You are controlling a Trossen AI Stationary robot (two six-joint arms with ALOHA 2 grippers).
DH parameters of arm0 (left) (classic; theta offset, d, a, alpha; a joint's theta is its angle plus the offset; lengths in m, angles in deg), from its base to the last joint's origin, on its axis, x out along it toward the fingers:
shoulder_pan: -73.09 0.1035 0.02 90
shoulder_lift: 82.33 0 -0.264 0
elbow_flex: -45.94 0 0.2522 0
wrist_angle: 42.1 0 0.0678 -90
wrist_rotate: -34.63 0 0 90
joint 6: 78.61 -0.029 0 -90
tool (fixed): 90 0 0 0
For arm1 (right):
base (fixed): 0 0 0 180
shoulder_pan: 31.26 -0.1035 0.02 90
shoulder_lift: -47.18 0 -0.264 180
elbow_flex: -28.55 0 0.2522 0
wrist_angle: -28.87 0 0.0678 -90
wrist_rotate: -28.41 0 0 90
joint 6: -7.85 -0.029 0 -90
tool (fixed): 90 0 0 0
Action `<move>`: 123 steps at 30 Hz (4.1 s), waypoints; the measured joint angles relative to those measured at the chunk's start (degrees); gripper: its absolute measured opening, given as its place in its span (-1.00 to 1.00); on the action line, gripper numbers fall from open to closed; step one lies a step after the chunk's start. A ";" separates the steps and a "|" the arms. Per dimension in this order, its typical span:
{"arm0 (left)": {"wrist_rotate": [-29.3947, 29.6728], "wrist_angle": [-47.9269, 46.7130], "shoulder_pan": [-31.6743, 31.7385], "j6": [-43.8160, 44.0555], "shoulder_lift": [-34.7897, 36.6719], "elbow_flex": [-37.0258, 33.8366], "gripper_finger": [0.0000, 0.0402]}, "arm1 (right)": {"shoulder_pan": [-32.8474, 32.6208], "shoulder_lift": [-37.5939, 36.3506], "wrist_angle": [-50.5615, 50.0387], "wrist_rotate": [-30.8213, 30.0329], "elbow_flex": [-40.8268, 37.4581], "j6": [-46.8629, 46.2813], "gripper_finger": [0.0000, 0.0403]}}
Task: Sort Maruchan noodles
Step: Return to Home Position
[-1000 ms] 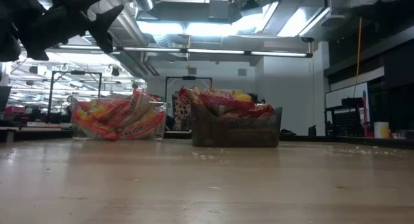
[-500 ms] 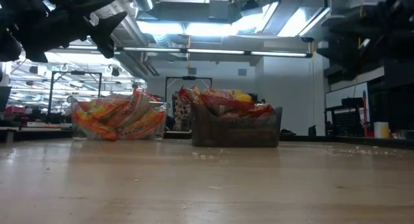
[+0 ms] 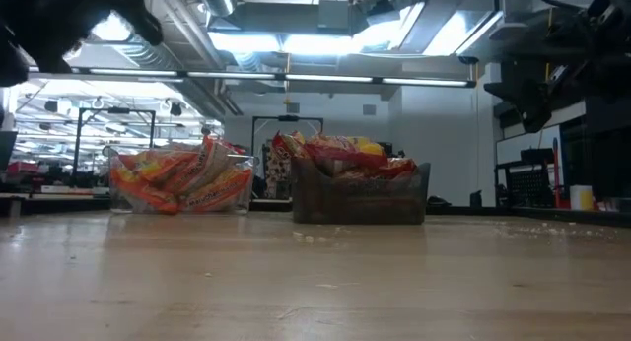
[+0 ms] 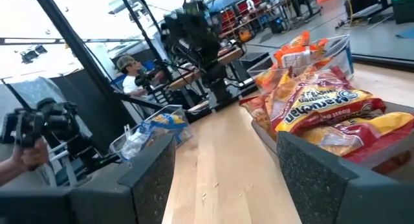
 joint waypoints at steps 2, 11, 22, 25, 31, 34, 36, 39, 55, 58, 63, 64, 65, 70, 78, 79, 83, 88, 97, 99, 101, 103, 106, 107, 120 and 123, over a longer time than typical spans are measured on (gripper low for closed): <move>-2.49 0.95 3.17 4.14 3.61 0.92 -0.21 | 1.23 0.00 0.13 1.47 0.00 -0.23 0.25; 4.58 -21.24 13.29 7.82 19.76 1.38 -0.21 | 3.89 0.00 0.18 2.34 0.00 -1.14 0.25; 29.50 -45.93 -6.09 -13.40 23.72 1.30 -0.21 | 4.11 0.02 0.05 2.33 0.00 0.41 0.25; 40.20 -46.02 -16.52 -19.53 23.58 0.89 -0.21 | 4.11 0.02 0.00 2.11 0.02 1.95 0.25; 51.59 -46.34 -32.69 -27.13 23.69 -0.99 -0.21 | 4.11 0.02 -0.12 1.39 0.02 3.42 0.25; 45.14 -45.41 -36.40 -29.39 24.97 -0.99 -0.21 | 4.11 0.04 -0.12 1.53 0.02 4.79 0.25; 39.11 -45.84 -37.19 -29.43 27.15 -0.99 -0.21 | 4.11 0.04 -0.12 1.43 0.02 5.42 0.25; 35.60 -49.81 -36.98 -28.10 31.24 -0.97 -0.21 | 4.11 0.04 -0.14 1.11 0.02 5.99 0.25; 35.31 -65.63 -32.24 -31.09 35.16 -0.99 -0.21 | 4.11 4.69 -0.12 2.30 0.02 9.19 0.25; 39.19 -66.16 -31.81 -32.64 35.16 -0.99 -0.21 | 4.11 4.66 -0.08 2.43 0.02 8.47 0.25; 47.66 -67.18 -31.60 -33.70 35.16 -0.99 -0.21 | 4.11 4.68 -0.06 2.43 0.02 7.29 0.25; 47.95 -67.17 -31.60 -33.59 35.18 -0.99 -0.21 | 4.11 4.66 -0.07 2.25 0.02 7.78 0.25; 48.01 -67.15 -31.60 -33.55 35.17 -0.99 -0.21 | 4.11 4.67 -0.09 1.70 0.02 8.43 0.26; 48.20 -67.11 -31.60 -33.82 35.17 -0.99 -0.21 | 4.11 4.68 -0.47 -3.63 0.00 12.22 0.25; 48.22 -67.07 -31.60 -33.89 35.17 -0.99 -0.21 | 4.11 4.68 -1.45 -11.04 -0.04 12.75 0.25; 48.22 -67.07 -31.60 -33.90 35.16 -0.99 -0.21 | 4.11 4.68 -1.42 -11.16 -0.04 12.72 0.25; 48.22 -67.05 -31.60 -33.90 35.17 -0.99 -0.21 | 4.11 4.68 -1.37 -11.12 -0.04 12.64 0.25; 48.24 -67.05 -31.60 -33.90 35.17 -0.99 -0.21 | 4.11 4.68 -1.33 -11.12 -0.04 12.60 0.25; 48.24 -67.05 -31.60 -33.90 35.17 -0.99 -0.21 | 4.11 4.68 -1.24 -11.12 -0.04 12.61 0.25; 48.24 -67.05 -31.60 -33.90 35.17 -0.99 -0.21 | 4.11 4.68 -1.21 -11.12 -0.04 12.59 0.25; 48.23 -67.05 -31.60 -33.89 35.18 -0.99 -0.21 | 4.11 4.68 -1.17 -11.12 -0.04 12.60 0.25; 48.24 -67.04 -31.60 -33.90 35.18 -0.99 -0.21 | 4.11 4.68 -1.15 -11.10 -0.04 12.59 0.25; 48.24 -67.05 -31.60 -33.90 35.18 -0.99 -0.21 | 4.11 4.68 -1.13 -11.10 -0.04 12.59 0.25; 48.23 -67.03 -31.60 -33.90 35.18 -0.99 -0.21 | 4.11 4.68 -1.13 -11.11 -0.04 12.59 0.25; 48.24 -67.02 -31.60 -33.90 35.18 -0.99 -0.21 | 4.11 4.68 -1.13 -11.10 -0.04 12.60 0.25; 48.23 -67.02 -31.60 -33.90 35.18 -0.99 -0.21 | 4.11 4.68 -1.12 -11.10 -0.04 12.59 0.25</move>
